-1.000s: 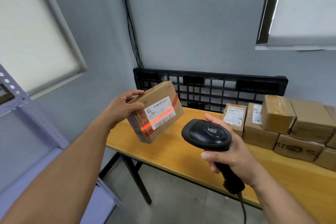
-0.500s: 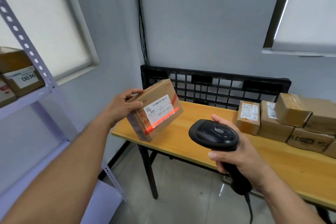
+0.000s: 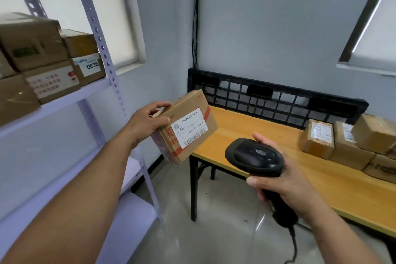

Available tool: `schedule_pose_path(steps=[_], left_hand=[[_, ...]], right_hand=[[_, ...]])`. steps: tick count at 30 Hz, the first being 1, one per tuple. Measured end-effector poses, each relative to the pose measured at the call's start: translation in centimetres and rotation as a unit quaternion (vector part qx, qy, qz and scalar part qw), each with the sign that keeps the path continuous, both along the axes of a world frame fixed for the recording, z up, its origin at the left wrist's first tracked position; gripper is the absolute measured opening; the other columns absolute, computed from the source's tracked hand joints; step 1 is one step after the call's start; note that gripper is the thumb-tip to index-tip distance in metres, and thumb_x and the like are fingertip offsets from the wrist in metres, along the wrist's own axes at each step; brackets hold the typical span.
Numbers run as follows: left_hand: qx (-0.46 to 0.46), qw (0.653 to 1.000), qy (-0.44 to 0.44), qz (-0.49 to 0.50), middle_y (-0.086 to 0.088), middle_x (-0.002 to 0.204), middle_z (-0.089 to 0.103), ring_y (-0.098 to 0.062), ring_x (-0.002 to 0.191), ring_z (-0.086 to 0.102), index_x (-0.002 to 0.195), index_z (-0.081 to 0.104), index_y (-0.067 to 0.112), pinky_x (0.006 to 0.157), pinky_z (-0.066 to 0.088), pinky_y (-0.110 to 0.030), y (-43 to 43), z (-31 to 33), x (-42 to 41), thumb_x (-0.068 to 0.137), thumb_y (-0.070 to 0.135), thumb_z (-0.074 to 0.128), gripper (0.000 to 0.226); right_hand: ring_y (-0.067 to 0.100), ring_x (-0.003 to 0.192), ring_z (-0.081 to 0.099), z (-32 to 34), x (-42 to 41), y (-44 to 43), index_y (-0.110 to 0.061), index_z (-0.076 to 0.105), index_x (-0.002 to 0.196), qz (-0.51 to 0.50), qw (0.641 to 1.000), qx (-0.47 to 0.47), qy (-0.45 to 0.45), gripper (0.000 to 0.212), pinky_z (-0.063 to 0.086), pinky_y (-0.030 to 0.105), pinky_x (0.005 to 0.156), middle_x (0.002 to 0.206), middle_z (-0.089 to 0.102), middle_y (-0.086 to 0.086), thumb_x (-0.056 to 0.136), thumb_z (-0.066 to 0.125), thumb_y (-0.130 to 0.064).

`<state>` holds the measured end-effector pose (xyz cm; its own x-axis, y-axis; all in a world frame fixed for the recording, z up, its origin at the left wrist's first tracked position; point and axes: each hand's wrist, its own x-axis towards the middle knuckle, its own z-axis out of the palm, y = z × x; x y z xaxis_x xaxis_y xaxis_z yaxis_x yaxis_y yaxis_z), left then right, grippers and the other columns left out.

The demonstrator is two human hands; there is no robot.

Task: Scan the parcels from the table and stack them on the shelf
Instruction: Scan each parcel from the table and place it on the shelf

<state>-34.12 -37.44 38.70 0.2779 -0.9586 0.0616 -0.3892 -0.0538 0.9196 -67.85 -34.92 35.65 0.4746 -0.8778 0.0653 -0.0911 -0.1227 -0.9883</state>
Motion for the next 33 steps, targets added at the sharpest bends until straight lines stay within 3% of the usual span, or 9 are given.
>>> schedule_pose_path(steps=[4, 8, 11, 15, 20, 24, 26, 28, 33], left_hand=[[-0.020, 0.998, 0.021, 0.051, 0.001, 0.117, 0.055, -0.013, 0.101, 0.056, 0.122, 0.054, 0.044, 0.082, 0.045, -0.029, 3.2, 0.2, 0.6, 0.092, 0.015, 0.061, 0.042], [-0.052, 0.988, 0.089, 0.116, -0.003, 0.116, 0.063, -0.017, 0.098, 0.065, 0.130, 0.048, 0.048, 0.085, 0.053, -0.037, 6.1, 0.1, -0.2, 0.097, 0.024, 0.054, 0.041], [-0.076, 0.970, 0.160, 0.165, -0.004, 0.113, 0.068, -0.012, 0.088, 0.068, 0.140, 0.043, 0.043, 0.076, 0.055, -0.032, 7.9, -0.3, -1.9, 0.100, 0.027, 0.047, 0.044], [-0.104, 0.957, 0.197, 0.186, -0.001, 0.131, 0.061, -0.009, 0.092, 0.066, 0.146, 0.030, 0.047, 0.079, 0.055, -0.032, 9.9, -1.0, -4.5, 0.103, 0.026, 0.039, 0.049], [-0.087, 0.979, 0.107, 0.149, 0.012, 0.144, 0.042, -0.012, 0.113, 0.059, 0.134, 0.020, 0.066, 0.082, 0.059, -0.033, 13.5, -1.2, -5.5, 0.104, 0.034, 0.037, 0.047], [-0.047, 0.992, 0.015, 0.113, 0.014, 0.145, 0.036, -0.012, 0.126, 0.048, 0.121, 0.025, 0.077, 0.101, 0.049, -0.033, 16.7, -1.3, -4.9, 0.090, 0.037, 0.066, 0.065], [-0.060, 0.989, -0.004, 0.138, 0.018, 0.135, 0.042, -0.008, 0.121, 0.050, 0.119, 0.033, 0.069, 0.097, 0.049, -0.024, 18.0, -1.2, -4.6, 0.084, 0.020, 0.075, 0.073], [-0.097, 0.979, -0.012, 0.180, 0.026, 0.123, 0.045, -0.001, 0.113, 0.052, 0.120, 0.039, 0.058, 0.083, 0.049, -0.011, 19.5, -1.0, -4.3, 0.083, 0.008, 0.074, 0.071], [-0.160, 0.951, -0.032, 0.263, 0.026, 0.124, 0.046, 0.007, 0.109, 0.051, 0.120, 0.042, 0.051, 0.078, 0.046, -0.005, 24.0, -0.3, -2.3, 0.082, 0.007, 0.075, 0.067]], right_hand=[[0.020, 0.057, 0.062, 0.3, 1.8, 0.2, -0.046, 0.044, 0.137, 0.034, 0.999, -0.004, -0.021, 0.103, 0.053, 0.036, 0.050, 0.108, 0.068, 0.005, 0.047, 0.089, -0.027], [0.022, 0.057, 0.061, 0.6, 3.6, 0.4, -0.042, 0.040, 0.141, 0.082, 0.996, -0.006, -0.039, 0.099, 0.052, 0.038, 0.051, 0.106, 0.069, -0.009, 0.057, 0.084, -0.011], [0.028, 0.058, 0.062, 0.3, 5.0, 0.6, -0.044, 0.038, 0.143, 0.121, 0.992, -0.012, -0.045, 0.102, 0.053, 0.041, 0.053, 0.109, 0.070, 0.002, 0.058, 0.087, -0.013], [0.026, 0.060, 0.063, 0.2, 6.6, 1.1, -0.045, 0.039, 0.142, 0.160, 0.984, -0.011, -0.076, 0.101, 0.052, 0.040, 0.051, 0.118, 0.066, 0.004, 0.060, 0.087, -0.010], [0.033, 0.055, 0.059, 0.3, 7.2, 1.1, -0.046, 0.036, 0.142, 0.184, 0.979, -0.020, -0.088, 0.099, 0.051, 0.044, 0.052, 0.099, 0.072, 0.009, 0.064, 0.082, -0.007], [0.034, 0.054, 0.058, 0.8, 8.1, 1.2, -0.047, 0.037, 0.143, 0.202, 0.974, -0.025, -0.103, 0.100, 0.051, 0.041, 0.050, 0.098, 0.071, 0.010, 0.063, 0.083, -0.008], [0.033, 0.053, 0.058, 1.3, 9.0, 1.6, -0.048, 0.037, 0.141, 0.224, 0.968, -0.030, -0.111, 0.098, 0.050, 0.040, 0.049, 0.086, 0.072, 0.007, 0.065, 0.083, -0.005], [0.031, 0.051, 0.057, 1.9, 10.0, 2.4, -0.045, 0.036, 0.141, 0.244, 0.962, -0.035, -0.116, 0.100, 0.050, 0.039, 0.048, 0.074, 0.070, 0.005, 0.066, 0.085, -0.001], [0.031, 0.049, 0.056, 3.3, 12.0, 4.6, -0.043, 0.037, 0.141, 0.270, 0.953, -0.044, -0.129, 0.097, 0.049, 0.037, 0.047, 0.077, 0.070, 0.012, 0.062, 0.078, -0.003]])
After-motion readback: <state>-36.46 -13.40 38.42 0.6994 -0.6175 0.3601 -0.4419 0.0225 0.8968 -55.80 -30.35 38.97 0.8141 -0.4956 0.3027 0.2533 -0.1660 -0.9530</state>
